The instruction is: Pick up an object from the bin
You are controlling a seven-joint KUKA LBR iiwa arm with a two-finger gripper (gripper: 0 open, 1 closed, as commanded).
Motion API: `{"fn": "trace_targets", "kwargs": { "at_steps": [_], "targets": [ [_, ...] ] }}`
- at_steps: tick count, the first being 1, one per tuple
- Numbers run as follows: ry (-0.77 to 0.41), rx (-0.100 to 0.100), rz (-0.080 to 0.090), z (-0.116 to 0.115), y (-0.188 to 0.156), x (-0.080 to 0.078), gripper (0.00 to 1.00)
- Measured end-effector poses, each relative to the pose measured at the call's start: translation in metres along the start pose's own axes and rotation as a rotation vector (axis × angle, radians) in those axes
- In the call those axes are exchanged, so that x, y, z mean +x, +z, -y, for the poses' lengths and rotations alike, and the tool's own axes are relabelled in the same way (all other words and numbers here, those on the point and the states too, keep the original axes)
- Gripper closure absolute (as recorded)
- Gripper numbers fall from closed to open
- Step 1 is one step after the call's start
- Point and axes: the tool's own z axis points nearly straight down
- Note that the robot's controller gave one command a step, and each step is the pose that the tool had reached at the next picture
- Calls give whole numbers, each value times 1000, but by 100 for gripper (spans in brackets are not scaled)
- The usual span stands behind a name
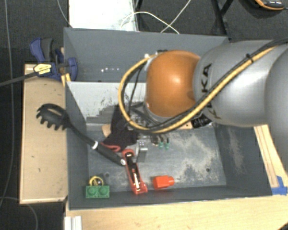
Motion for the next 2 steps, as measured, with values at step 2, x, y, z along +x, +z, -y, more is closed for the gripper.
{"fn": "trace_targets", "kwargs": {
  "at_steps": [2],
  "targets": [
    [-89, -1, 4, -25, 107, -38, 0]
  ]
}}
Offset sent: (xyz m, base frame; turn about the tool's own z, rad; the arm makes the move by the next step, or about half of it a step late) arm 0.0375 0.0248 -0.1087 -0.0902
